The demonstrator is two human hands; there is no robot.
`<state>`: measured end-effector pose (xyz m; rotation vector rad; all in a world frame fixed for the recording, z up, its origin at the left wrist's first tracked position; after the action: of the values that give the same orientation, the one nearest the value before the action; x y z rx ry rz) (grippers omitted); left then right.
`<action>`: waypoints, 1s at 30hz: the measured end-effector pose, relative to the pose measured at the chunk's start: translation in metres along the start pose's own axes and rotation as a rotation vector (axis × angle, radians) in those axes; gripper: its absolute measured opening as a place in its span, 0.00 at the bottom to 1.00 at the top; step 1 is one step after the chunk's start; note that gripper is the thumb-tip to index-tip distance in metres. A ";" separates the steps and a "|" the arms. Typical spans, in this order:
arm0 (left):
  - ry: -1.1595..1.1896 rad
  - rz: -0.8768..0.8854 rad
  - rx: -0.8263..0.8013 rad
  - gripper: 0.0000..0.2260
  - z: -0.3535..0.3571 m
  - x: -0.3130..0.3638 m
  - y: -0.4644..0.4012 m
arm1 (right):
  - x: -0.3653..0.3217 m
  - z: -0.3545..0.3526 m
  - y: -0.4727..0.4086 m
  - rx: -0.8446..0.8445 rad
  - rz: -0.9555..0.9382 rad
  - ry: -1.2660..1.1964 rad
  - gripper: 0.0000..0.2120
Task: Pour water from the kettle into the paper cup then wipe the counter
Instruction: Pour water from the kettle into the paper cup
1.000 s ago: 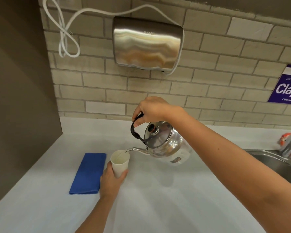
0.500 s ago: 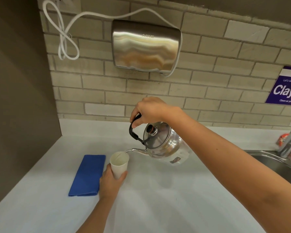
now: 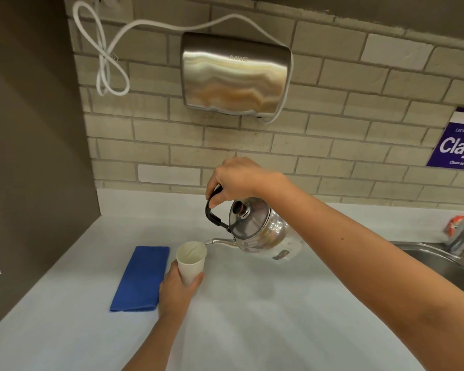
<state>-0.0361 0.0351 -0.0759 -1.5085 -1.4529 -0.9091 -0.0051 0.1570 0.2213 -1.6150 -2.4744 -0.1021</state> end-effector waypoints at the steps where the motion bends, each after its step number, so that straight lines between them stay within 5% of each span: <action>1: 0.002 0.001 0.000 0.29 0.000 0.000 0.000 | -0.001 0.001 -0.001 0.001 -0.008 0.009 0.11; 30: 0.003 0.009 0.002 0.31 0.000 -0.001 -0.002 | -0.018 0.014 -0.023 -0.026 -0.106 0.053 0.13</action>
<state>-0.0381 0.0346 -0.0769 -1.5107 -1.4434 -0.9041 -0.0204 0.1338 0.2054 -1.4707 -2.5281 -0.1897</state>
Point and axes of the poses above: each hand's wrist, its own y-axis away from the middle knuckle, its own z-axis out of the palm, x = y × z, the point moved 2 cm from there along -y, towards the middle knuckle, and after that the axes turned 4 degrees about -z, right-handed, at the moved point
